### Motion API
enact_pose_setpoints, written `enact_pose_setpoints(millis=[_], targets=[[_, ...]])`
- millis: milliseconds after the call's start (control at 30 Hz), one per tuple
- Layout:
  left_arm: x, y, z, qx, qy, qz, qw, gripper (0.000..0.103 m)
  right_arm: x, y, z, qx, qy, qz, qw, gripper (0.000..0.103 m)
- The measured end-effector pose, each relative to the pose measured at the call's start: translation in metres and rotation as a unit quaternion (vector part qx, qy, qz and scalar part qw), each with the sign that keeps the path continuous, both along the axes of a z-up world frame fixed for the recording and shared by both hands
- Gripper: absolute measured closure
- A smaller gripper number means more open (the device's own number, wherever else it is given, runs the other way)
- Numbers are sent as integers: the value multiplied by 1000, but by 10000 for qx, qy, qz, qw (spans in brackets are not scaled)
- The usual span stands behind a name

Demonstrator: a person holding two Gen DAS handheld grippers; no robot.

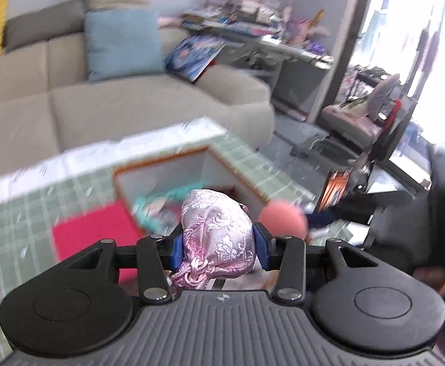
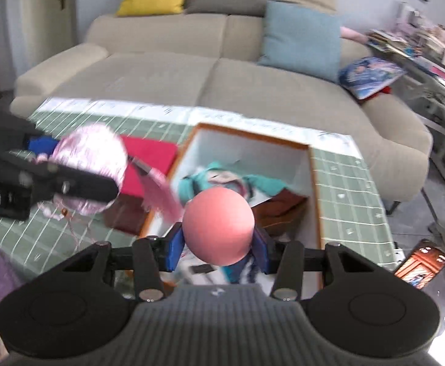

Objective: Organize soft objects
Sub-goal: 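Carry the ball with the right tool while the left tool carries the pouch to the box, then open both tools over the box, releasing the pouch and ball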

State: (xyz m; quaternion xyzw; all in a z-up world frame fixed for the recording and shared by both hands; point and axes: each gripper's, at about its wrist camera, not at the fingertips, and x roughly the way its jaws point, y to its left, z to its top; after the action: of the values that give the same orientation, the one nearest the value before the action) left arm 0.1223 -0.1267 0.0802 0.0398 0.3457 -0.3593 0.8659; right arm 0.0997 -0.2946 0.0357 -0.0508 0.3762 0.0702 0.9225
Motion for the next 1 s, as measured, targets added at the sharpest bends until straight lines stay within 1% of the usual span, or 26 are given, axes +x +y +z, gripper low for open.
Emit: enact_pose_setpoints(millis=[100,200,300,400,500,600,667,833,1000], targets=[[16,-24,11,-52,-150,-124,9998,52,10,-9,-4,-122,-11,-69,9999,56],[33,-46,6,22,-101,-204,9997,52,22,-16,-11,-258,40,-146,9996,56],[48,-64,-17,335,50,-258,9991,52,37,-26,-25,-223,143,-277,9993,56],[64,-71,-46,534,379,-346,9973,52,49,-37,-42,-358,351,-327,9982,56],[79,-79,-75,697,747,-465,9937,52,59,-44,-60,-302,525,-305,9977,56],[90,-84,-93,907,894,-457,9908,52,67,-47,-73,-373,604,-255,9972,56],[96,-87,-107,1117,1062,-431,9871,52,73,-47,-80,-432,670,-216,9966,56],[99,-94,-125,1604,1318,-554,9766,52,82,-40,-93,-582,862,2,9946,55],[101,-92,-139,1631,1510,-555,9734,50,85,-40,-105,-669,1081,-6,9919,54]])
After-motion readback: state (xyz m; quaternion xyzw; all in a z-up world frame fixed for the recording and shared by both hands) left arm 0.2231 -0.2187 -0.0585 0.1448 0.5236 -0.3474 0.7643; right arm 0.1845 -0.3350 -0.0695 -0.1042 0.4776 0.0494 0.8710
